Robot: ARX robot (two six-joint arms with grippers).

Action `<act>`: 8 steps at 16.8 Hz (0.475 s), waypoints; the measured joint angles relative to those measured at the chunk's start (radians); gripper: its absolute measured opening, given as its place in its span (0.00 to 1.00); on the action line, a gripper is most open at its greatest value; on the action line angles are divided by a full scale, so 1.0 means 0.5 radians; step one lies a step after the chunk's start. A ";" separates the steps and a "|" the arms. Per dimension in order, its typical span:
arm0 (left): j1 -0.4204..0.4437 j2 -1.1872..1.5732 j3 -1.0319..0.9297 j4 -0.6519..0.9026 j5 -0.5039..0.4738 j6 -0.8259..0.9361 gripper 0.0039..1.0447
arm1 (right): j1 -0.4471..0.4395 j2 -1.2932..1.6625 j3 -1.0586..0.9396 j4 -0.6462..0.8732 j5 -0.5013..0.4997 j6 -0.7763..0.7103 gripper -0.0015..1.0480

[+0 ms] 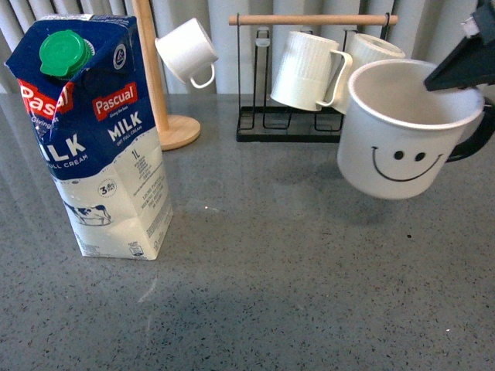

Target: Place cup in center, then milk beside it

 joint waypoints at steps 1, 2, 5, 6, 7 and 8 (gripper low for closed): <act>0.000 0.000 0.000 0.000 0.000 0.000 0.94 | 0.047 0.002 0.000 0.007 0.001 0.009 0.03; 0.000 0.000 0.000 0.000 0.000 0.000 0.94 | 0.090 0.013 -0.001 0.028 -0.001 0.025 0.03; 0.000 0.000 0.000 0.000 0.000 0.000 0.94 | 0.177 0.068 -0.010 0.091 -0.001 0.053 0.03; 0.000 0.000 0.000 0.000 0.000 0.000 0.94 | 0.192 0.096 -0.034 0.111 -0.001 0.053 0.03; 0.000 0.000 0.000 0.000 0.000 0.000 0.94 | 0.203 0.127 -0.058 0.117 0.002 0.053 0.03; 0.000 0.000 0.000 0.000 0.000 0.000 0.94 | 0.211 0.154 -0.077 0.129 0.005 0.053 0.03</act>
